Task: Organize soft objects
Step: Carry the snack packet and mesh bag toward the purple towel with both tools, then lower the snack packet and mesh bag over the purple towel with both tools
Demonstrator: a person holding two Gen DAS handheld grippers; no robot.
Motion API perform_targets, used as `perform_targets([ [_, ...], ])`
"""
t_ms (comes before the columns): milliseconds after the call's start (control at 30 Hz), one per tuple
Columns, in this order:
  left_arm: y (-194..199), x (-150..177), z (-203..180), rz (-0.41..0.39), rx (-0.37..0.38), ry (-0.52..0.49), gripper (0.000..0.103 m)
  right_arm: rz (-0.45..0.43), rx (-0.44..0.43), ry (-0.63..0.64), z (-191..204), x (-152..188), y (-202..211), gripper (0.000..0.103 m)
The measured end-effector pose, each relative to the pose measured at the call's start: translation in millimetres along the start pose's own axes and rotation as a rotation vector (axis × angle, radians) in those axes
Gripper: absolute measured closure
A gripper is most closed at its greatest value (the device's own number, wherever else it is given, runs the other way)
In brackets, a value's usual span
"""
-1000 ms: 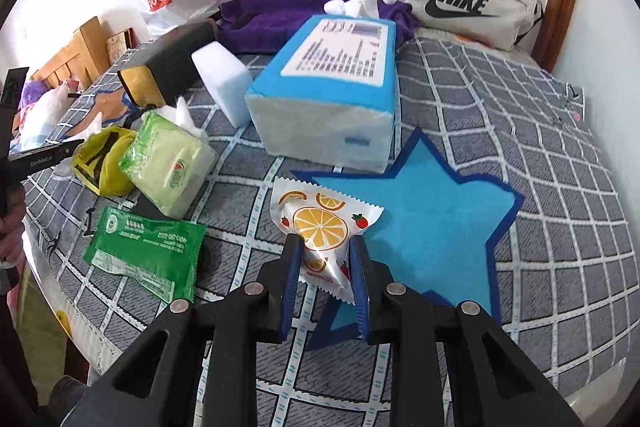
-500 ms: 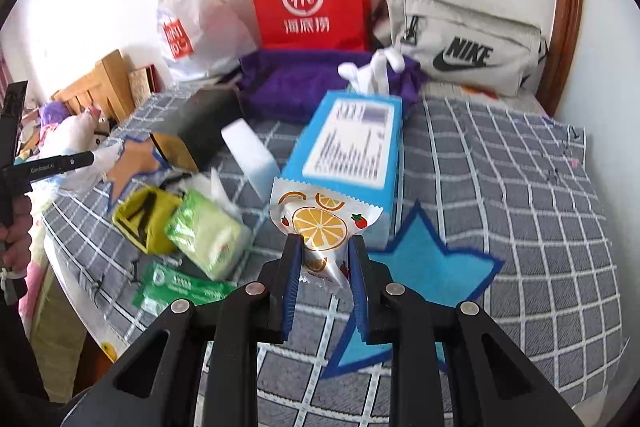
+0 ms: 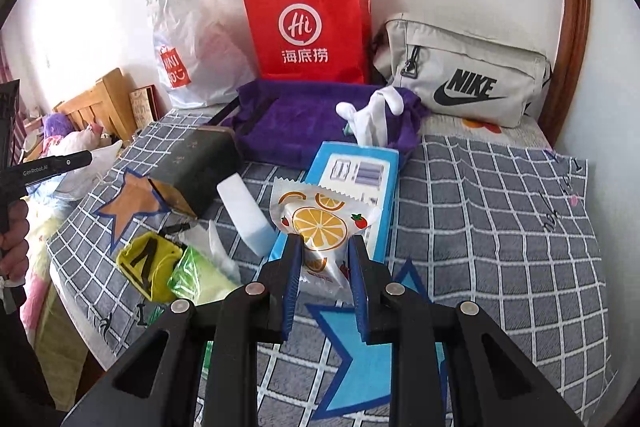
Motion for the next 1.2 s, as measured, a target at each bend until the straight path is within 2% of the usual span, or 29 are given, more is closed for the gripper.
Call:
perform_targets([
  [533,-43,-50,-51,0.005,0.06,-0.049,0.098,-0.049,-0.053,-0.005,-12,-66,-29,0.079],
  [767,-68,-71,-63,0.011,0.071,-0.066,0.098,-0.051,-0.047,0.001,-20,-95,-58,0.079],
  [1200,-127,-108,-83,0.056,0.096,-0.062,0.098,0.005,-0.081,0.02,-28,-136,-131,0.079],
])
Point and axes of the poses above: each gripper's, at about its wrist camera, not at the fingertips, and y roughly against the way its jaws point, z to its left, x to its underside, the point moved 10 cm from there along -y, roughly the way its jaws point, and after that the axes turned 6 degrees about y, right-handed, at the moved point
